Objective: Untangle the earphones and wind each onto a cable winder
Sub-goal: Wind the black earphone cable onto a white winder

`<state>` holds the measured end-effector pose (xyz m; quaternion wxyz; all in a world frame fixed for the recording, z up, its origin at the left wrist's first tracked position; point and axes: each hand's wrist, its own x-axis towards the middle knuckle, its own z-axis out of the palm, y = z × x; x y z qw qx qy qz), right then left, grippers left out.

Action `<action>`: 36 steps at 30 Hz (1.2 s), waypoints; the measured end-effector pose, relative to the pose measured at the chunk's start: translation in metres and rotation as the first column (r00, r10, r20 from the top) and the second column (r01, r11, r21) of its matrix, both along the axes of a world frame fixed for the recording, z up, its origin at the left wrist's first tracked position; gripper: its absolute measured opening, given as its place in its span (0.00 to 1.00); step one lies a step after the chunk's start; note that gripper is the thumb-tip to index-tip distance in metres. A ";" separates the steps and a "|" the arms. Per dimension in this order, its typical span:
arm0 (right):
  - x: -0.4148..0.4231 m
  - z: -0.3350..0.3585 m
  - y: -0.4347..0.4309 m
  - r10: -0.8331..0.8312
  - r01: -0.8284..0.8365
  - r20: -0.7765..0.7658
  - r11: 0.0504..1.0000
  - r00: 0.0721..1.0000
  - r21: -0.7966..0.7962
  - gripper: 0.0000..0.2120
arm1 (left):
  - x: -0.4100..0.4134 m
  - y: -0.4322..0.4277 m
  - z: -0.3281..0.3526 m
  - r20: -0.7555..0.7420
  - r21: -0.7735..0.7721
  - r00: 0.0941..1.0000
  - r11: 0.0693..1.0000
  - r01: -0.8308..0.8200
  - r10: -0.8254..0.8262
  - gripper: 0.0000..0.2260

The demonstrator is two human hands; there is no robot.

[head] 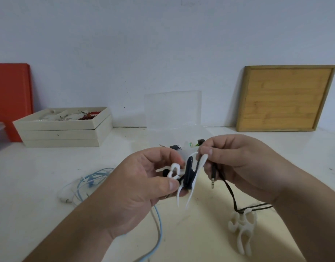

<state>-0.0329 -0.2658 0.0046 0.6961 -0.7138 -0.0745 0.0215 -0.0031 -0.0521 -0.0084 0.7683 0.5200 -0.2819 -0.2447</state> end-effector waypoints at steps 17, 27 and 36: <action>0.007 -0.004 0.007 -0.291 0.287 0.024 0.951 0.956 0.112 0.16 | 0.006 -0.004 0.005 -0.253 -0.276 0.951 0.930 -0.245 0.176 0.14; 0.004 -0.004 0.019 -0.158 0.247 -0.320 0.934 0.934 0.257 0.18 | 0.008 -0.003 0.005 -0.274 -0.274 0.939 0.918 -0.285 0.210 0.21; -0.002 0.007 -0.001 -0.103 0.088 -0.184 0.992 0.978 -0.088 0.12 | 0.011 0.000 0.011 -0.315 -0.303 0.898 0.864 -0.402 0.307 0.17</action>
